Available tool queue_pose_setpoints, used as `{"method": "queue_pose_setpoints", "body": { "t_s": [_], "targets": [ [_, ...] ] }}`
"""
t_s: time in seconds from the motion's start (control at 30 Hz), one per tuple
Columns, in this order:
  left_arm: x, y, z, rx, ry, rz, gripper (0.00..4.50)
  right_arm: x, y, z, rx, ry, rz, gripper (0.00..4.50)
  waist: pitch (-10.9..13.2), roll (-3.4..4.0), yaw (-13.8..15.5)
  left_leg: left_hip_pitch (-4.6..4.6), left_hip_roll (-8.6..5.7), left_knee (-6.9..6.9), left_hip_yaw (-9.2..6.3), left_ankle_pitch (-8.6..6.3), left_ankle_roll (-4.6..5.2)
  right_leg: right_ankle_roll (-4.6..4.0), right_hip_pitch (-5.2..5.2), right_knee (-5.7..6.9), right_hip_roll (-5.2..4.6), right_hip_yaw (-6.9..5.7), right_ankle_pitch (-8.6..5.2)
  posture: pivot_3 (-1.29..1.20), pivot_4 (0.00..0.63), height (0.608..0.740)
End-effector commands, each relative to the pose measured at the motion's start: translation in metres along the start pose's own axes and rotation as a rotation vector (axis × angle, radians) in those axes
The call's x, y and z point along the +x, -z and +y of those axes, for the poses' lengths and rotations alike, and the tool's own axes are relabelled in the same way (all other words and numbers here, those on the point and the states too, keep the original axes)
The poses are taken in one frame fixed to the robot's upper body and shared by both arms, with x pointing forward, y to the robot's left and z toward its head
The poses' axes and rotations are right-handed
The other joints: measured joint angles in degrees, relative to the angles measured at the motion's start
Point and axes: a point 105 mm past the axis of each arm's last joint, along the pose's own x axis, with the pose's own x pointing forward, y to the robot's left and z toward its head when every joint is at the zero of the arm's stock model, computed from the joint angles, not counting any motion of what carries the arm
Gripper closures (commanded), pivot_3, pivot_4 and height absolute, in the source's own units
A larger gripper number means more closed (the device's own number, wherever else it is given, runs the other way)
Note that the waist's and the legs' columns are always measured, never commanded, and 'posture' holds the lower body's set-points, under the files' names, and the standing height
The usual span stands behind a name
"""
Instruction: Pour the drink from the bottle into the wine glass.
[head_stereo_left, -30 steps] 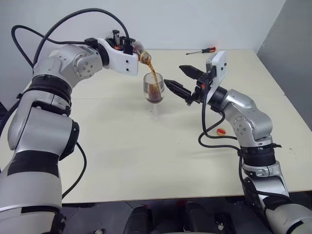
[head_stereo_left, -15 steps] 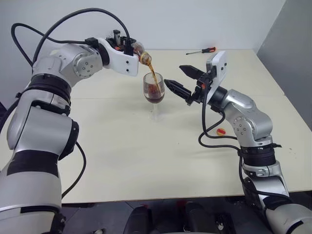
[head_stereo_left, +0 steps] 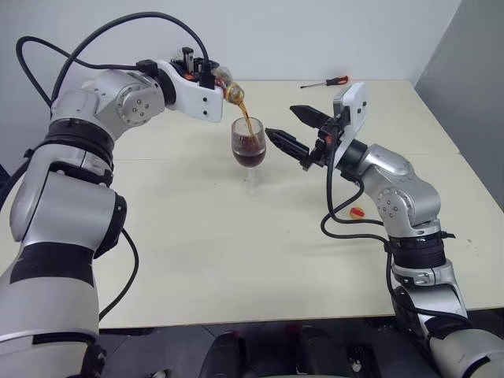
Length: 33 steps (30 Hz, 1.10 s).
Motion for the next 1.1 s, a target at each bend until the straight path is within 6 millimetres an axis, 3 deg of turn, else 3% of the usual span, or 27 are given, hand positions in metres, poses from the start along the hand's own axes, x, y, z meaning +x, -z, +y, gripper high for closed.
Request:
{"method": "queue_pose_setpoints", "body": {
  "t_s": [0.03,0.4,0.83,1.1],
  "targets": [
    [-0.005,0.005,0.027,0.016,-0.078,0.015,3.48,0.001,-0.020,0.000,-0.050,-0.005,-0.055,0.00,0.00,0.00,0.00,0.00,0.00,0.00,0.00,0.00,0.00,0.00,0.00,0.00,0.00,0.00,0.00,0.00,0.150,0.740],
    [-0.005,0.004,0.020,-0.053,-0.072,0.009,3.48,0.001,-0.020,0.000,-0.050,-0.003,-0.057,0.00,0.00,0.00,0.00,0.00,0.00,0.00,0.00,0.00,0.00,0.00,0.00,0.01,0.00,0.00,0.00,0.00,0.150,0.740],
    [-0.005,0.005,0.002,-0.338,-0.074,-0.021,3.48,0.001,-0.017,0.001,-0.049,-0.003,-0.049,0.00,0.00,0.00,-0.08,0.00,0.01,0.04,0.02,0.00,0.00,0.00,-0.03,0.10,-0.01,0.00,0.00,0.00,0.150,0.740],
    [-0.003,0.003,-0.003,-0.629,-0.107,-0.064,3.48,0.000,-0.017,0.001,-0.050,-0.002,-0.046,0.00,0.00,0.00,-0.12,0.01,0.01,0.05,0.00,0.00,0.00,0.00,-0.02,0.15,-0.02,0.00,0.00,0.00,0.150,0.740]
  ]
}}
